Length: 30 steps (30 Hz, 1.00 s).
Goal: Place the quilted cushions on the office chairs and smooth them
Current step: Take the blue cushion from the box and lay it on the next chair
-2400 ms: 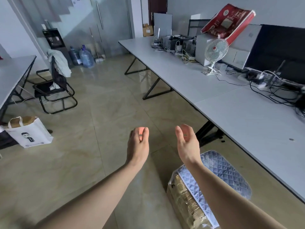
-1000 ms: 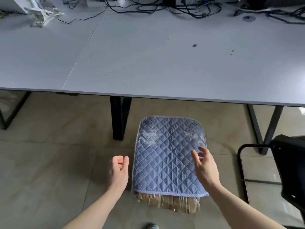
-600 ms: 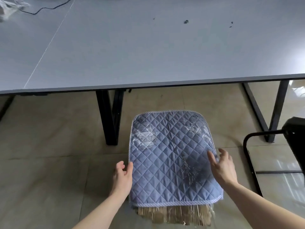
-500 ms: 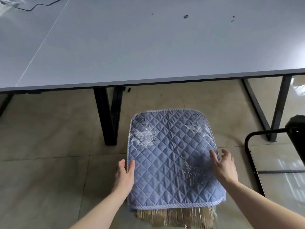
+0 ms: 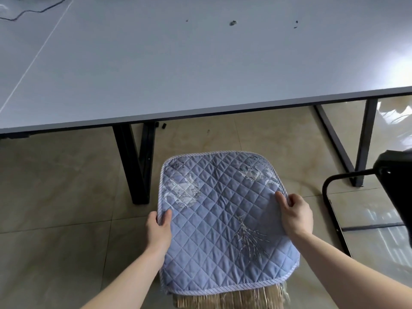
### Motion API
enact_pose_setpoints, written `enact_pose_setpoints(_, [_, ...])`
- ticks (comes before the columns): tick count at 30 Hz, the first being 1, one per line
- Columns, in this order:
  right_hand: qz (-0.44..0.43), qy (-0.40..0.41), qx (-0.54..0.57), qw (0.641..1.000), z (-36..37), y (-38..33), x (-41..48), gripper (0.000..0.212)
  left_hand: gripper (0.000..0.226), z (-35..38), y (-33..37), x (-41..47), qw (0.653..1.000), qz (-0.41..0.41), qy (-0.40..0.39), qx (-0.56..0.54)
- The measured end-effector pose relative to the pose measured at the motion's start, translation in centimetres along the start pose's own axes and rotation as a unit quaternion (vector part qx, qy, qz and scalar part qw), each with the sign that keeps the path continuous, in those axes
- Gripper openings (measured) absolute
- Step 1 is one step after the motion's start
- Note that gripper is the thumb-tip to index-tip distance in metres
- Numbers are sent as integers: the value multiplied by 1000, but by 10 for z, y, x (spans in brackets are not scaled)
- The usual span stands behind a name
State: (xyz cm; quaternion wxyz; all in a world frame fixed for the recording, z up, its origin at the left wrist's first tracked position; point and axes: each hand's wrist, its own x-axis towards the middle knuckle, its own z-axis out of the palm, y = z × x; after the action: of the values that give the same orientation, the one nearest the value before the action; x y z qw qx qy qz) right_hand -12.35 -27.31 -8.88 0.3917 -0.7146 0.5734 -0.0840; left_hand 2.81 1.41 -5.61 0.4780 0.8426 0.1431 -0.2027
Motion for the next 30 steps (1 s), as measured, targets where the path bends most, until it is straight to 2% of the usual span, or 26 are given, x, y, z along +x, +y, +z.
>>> enact_pose_setpoints(4, [-10,5,2,1000,-16,-12,-11,43,24,-10,15,-9,999,49,4,9])
enact_pose_setpoints(11, [-30,22,21,999,-69,-43,-36,39,30,-28,62,-45,991,120,-6,55])
enact_pose_setpoints(19, [-43,80,34,995,-150,-73,-67,38,31,-40,117,-97,983,166,-25,67])
enact_pose_setpoints(30, [-62,146,48,986,-263,-97,-94,35,30,-25,184,-161,971,230,-66,10])
